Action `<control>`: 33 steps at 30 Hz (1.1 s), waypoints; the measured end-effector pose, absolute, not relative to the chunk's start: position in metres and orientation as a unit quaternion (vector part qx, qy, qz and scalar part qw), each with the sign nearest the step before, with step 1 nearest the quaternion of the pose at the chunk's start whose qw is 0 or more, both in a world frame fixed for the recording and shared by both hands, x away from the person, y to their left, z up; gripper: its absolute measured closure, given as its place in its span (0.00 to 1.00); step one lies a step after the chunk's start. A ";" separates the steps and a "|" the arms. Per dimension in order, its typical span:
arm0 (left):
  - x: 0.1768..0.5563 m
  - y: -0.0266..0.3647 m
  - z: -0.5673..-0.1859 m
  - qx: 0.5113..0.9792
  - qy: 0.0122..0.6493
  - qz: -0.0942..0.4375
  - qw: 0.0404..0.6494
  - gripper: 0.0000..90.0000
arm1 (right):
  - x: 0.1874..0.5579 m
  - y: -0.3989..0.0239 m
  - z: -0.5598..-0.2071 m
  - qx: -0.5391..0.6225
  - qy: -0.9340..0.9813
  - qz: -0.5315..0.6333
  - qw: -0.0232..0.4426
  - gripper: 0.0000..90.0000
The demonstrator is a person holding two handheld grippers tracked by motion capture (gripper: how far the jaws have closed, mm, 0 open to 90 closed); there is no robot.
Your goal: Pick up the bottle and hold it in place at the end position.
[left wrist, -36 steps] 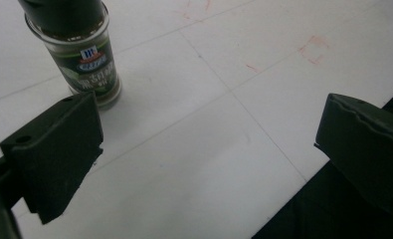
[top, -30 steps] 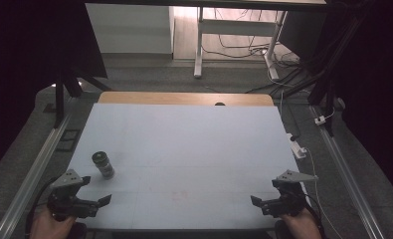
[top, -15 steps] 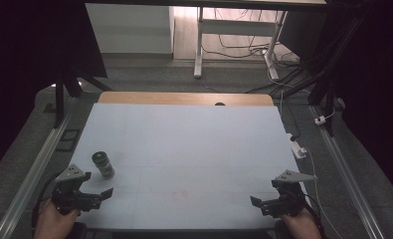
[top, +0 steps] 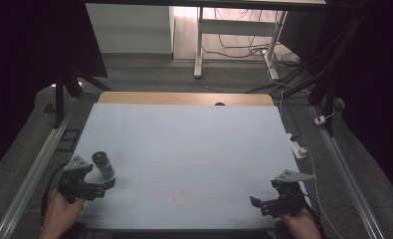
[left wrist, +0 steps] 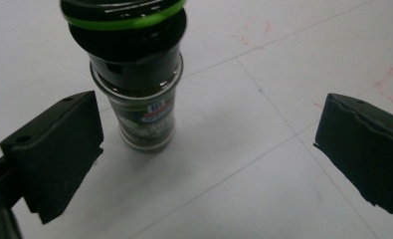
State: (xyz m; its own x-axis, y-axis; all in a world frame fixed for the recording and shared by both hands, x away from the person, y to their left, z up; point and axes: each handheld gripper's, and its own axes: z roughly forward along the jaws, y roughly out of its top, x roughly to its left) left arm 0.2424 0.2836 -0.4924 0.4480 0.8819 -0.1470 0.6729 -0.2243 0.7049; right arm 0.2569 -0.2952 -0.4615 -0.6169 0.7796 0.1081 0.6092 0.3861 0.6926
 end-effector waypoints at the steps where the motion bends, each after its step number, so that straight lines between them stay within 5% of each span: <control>1: 0.244 0.284 -0.493 0.770 0.506 0.146 0.361 0.00 | 0.257 -0.295 -0.462 0.421 0.824 0.360 0.118 0.00; 24: 0.280 0.299 -0.515 0.791 0.508 0.158 0.301 0.01 | 0.257 -0.294 -0.462 0.417 0.828 0.356 0.117 0.00; 28: 0.283 0.300 -0.517 0.800 0.497 0.159 0.297 0.10 | 0.257 -0.294 -0.462 0.417 0.828 0.355 0.118 0.00; 33: 0.284 0.300 -0.516 0.809 0.479 0.162 0.299 0.33 | 0.257 -0.293 -0.462 0.417 0.829 0.354 0.117 0.00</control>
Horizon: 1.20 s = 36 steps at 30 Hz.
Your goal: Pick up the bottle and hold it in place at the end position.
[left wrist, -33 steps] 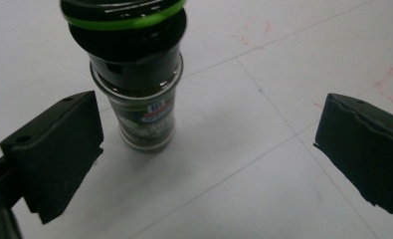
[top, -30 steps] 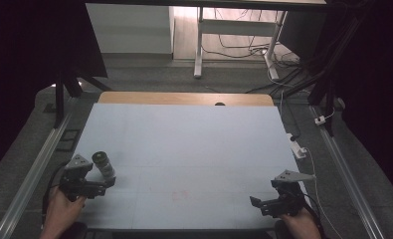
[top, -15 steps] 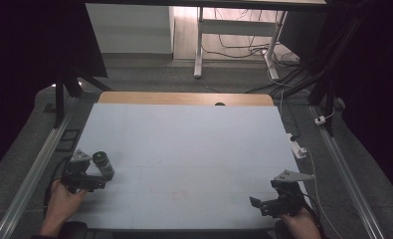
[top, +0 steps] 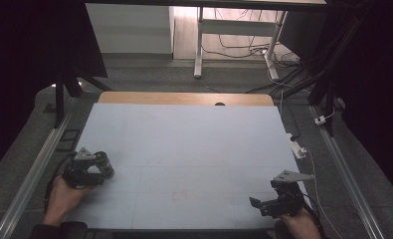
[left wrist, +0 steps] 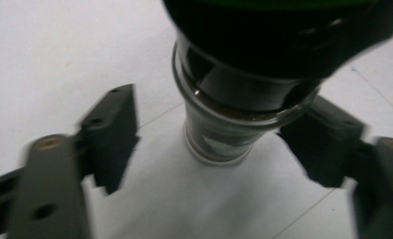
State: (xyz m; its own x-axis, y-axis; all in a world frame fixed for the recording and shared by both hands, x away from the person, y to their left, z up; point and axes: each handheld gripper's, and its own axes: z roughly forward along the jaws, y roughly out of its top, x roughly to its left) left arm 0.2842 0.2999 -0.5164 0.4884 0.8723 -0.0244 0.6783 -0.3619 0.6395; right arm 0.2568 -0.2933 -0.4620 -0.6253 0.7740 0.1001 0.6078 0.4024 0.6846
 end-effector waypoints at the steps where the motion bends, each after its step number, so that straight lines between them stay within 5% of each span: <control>1: 0.284 0.300 -0.516 0.810 0.475 0.164 0.302 0.38 | 0.257 -0.293 -0.462 0.416 0.829 0.354 0.117 0.00; 6: 0.283 0.300 -0.514 0.817 0.458 0.153 0.315 0.58 | 0.257 -0.293 -0.462 0.415 0.830 0.352 0.118 0.00; 36: 0.287 0.283 -0.489 0.811 0.446 0.139 0.353 0.60 | 0.258 -0.292 -0.463 0.418 0.832 0.348 0.114 0.00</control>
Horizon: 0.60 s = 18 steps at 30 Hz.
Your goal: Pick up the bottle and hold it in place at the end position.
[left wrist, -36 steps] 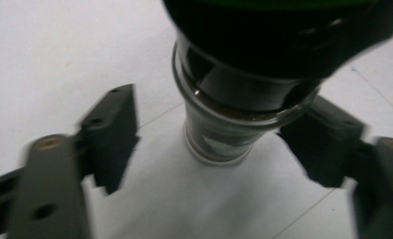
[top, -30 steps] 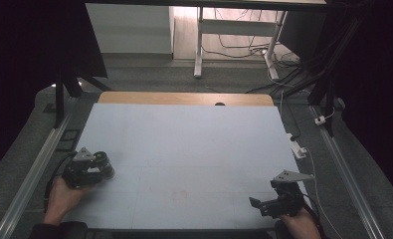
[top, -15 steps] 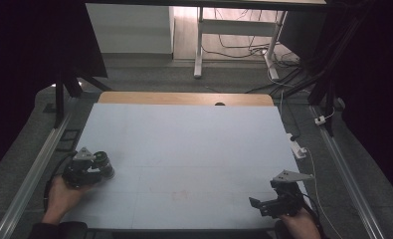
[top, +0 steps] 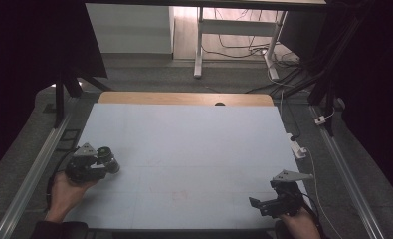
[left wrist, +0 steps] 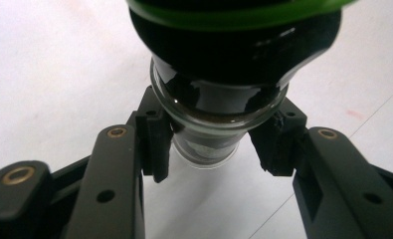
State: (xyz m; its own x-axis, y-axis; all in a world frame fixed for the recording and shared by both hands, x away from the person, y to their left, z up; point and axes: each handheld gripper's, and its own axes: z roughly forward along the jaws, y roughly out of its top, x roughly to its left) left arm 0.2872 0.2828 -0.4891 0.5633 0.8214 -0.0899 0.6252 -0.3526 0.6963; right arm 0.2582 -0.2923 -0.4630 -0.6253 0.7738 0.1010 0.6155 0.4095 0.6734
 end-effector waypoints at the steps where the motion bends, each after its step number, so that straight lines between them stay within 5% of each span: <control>1: 0.288 0.281 -0.488 0.809 0.448 0.135 0.355 0.60 | 0.258 -0.292 -0.463 0.418 0.832 0.347 0.114 0.00; 18: 0.313 0.224 -0.464 0.827 0.416 0.132 0.353 0.60 | 0.258 -0.293 -0.463 0.418 0.832 0.348 0.114 0.00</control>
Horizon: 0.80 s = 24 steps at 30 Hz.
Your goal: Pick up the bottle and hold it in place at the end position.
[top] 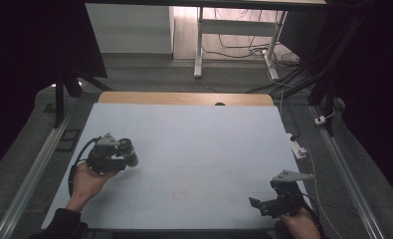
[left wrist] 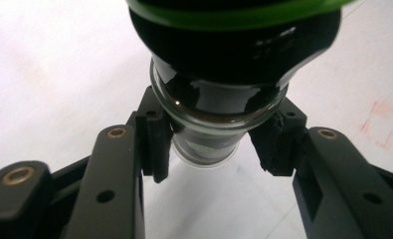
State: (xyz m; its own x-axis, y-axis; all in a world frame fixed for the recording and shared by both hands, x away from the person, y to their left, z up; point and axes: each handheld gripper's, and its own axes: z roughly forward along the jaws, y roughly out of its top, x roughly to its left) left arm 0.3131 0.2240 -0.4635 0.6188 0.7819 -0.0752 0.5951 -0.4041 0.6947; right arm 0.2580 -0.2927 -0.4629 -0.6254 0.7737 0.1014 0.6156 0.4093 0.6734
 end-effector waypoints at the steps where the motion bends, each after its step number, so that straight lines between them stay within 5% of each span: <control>1: 0.314 0.221 -0.463 0.828 0.414 0.131 0.355 0.60 | 0.258 -0.293 -0.463 0.418 0.831 0.349 0.113 0.00; 24: 0.363 0.135 -0.453 0.846 0.371 0.109 0.368 0.60 | 0.258 -0.294 -0.463 0.417 0.831 0.352 0.113 0.00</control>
